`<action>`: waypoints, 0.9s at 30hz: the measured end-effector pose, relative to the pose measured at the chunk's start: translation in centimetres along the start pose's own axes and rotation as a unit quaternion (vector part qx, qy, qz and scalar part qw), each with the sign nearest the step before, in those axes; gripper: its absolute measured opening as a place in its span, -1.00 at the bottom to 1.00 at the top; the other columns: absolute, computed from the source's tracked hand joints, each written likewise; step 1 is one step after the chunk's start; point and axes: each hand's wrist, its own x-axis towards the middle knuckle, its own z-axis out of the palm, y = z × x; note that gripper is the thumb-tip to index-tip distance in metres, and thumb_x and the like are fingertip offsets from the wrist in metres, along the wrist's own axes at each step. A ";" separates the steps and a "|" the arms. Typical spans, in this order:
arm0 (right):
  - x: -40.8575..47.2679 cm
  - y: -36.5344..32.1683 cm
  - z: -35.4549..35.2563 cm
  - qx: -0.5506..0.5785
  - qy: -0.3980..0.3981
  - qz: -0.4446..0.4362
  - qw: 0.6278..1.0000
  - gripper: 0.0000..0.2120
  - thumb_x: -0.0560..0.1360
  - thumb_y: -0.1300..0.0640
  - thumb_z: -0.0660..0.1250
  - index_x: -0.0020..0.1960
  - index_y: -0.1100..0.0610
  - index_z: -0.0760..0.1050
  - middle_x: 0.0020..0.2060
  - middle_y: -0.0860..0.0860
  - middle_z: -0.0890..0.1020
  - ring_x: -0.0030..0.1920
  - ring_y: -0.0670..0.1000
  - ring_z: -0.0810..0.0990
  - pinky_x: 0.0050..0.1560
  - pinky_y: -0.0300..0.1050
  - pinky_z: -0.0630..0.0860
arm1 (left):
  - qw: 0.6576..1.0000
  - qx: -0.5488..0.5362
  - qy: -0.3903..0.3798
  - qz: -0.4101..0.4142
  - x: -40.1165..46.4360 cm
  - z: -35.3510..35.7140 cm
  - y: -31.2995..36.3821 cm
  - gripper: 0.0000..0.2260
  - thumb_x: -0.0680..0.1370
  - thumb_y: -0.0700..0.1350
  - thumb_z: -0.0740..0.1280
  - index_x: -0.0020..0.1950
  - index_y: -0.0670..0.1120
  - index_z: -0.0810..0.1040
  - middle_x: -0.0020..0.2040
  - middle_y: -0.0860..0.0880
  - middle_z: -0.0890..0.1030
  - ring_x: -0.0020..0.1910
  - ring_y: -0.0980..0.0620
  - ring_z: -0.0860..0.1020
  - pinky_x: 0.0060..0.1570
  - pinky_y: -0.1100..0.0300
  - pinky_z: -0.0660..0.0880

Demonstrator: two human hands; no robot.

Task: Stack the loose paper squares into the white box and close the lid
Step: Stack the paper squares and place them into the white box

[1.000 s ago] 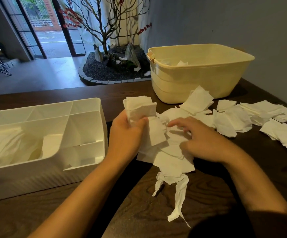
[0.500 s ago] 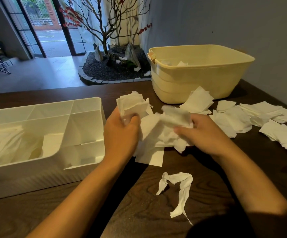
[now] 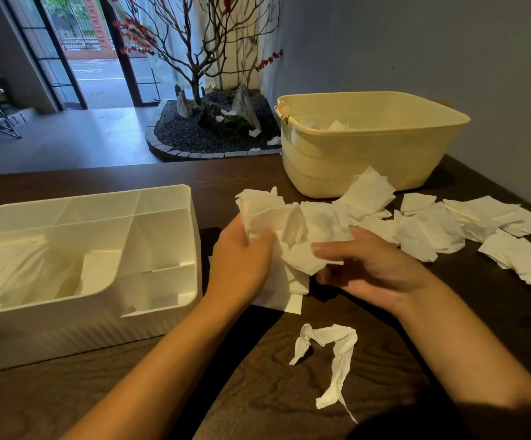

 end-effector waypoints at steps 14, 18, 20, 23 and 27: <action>0.6 0.0 0.5 0.074 0.057 -0.039 0.995 -0.71 0.56 0.03 0.32 0.26 0.06 0.57 0.10 0.07 0.71 0.14 0.09 0.67 -0.11 -0.03 0.58 | 0.999 -0.031 0.020 0.005 0.3 -0.3 -0.1 -0.81 0.64 -0.04 0.27 0.15 0.21 0.61 0.01 0.17 0.68 -0.01 0.18 0.63 0.04 0.08 0.60; 0.6 0.4 0.4 -0.046 0.095 -0.053 0.993 -0.62 0.48 0.28 0.42 0.27 0.10 0.53 0.02 0.02 0.73 0.06 0.03 0.70 -0.04 -0.04 0.59 | 1.000 -0.024 0.010 -0.007 0.4 -0.6 -0.1 -0.78 0.64 -0.06 0.26 0.21 0.19 0.58 0.05 0.19 0.66 0.01 0.22 0.61 -0.02 0.21 0.55; 0.8 0.6 0.3 -0.053 0.117 -0.052 0.990 -0.65 0.49 0.29 0.41 0.25 0.07 0.54 0.01 -0.02 0.73 0.08 0.01 0.69 0.17 0.01 0.56 | 1.000 -0.020 0.017 -0.005 0.3 -0.6 0.0 -0.78 0.65 -0.06 0.25 0.17 0.23 0.57 0.03 0.21 0.65 -0.02 0.27 0.60 -0.03 0.22 0.55; 0.9 0.6 0.4 -0.042 0.121 -0.040 0.991 -0.80 0.56 0.18 0.36 0.17 0.06 0.60 -0.02 -0.01 0.74 0.04 0.00 0.70 0.06 -0.02 0.57 | 1.000 -0.009 0.030 0.004 0.5 -0.6 0.0 -0.78 0.65 -0.06 0.26 0.23 0.17 0.57 0.05 0.20 0.65 0.00 0.23 0.60 0.04 0.16 0.59; 0.4 0.5 0.5 -0.140 0.082 -0.041 0.986 -0.86 0.56 0.07 0.37 0.11 0.02 0.62 -0.04 0.00 0.74 -0.05 -0.01 0.70 -0.21 -0.12 0.53 | 0.988 0.125 0.025 0.083 0.4 -0.9 0.0 -0.77 0.62 -0.12 0.26 0.24 0.06 0.56 0.08 0.11 0.63 0.00 0.17 0.57 0.03 0.19 0.53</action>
